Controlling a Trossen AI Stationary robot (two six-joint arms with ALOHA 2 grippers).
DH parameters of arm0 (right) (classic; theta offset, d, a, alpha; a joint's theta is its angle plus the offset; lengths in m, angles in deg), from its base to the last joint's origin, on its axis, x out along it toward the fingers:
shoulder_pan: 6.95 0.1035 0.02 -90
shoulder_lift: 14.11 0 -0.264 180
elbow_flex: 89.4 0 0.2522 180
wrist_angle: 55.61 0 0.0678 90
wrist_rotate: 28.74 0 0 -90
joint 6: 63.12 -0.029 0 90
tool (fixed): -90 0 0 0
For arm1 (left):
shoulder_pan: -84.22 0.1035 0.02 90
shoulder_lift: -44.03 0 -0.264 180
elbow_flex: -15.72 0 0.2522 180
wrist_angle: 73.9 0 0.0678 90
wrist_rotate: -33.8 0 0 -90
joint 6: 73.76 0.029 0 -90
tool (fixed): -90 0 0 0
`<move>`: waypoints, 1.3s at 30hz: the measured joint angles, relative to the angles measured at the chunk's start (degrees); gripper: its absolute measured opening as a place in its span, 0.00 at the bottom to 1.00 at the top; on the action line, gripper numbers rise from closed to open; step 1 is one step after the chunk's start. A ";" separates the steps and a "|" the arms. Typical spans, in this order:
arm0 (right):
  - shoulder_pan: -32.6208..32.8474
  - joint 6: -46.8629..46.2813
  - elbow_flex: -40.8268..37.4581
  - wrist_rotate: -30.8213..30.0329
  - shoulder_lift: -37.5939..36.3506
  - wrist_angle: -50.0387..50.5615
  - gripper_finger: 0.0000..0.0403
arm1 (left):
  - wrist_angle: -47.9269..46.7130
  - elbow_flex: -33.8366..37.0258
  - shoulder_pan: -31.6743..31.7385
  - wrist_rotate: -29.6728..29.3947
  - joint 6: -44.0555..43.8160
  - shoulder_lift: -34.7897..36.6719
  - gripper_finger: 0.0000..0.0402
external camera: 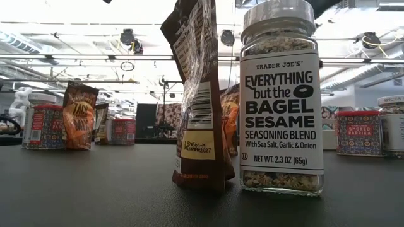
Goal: Sort spices by type
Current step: Put the orange seasoning pack into the top white bin
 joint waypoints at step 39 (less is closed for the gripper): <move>0.68 -1.60 0.42 0.68 -0.49 0.14 0.35 | -0.42 0.00 0.00 4.61 7.50 -0.40 0.57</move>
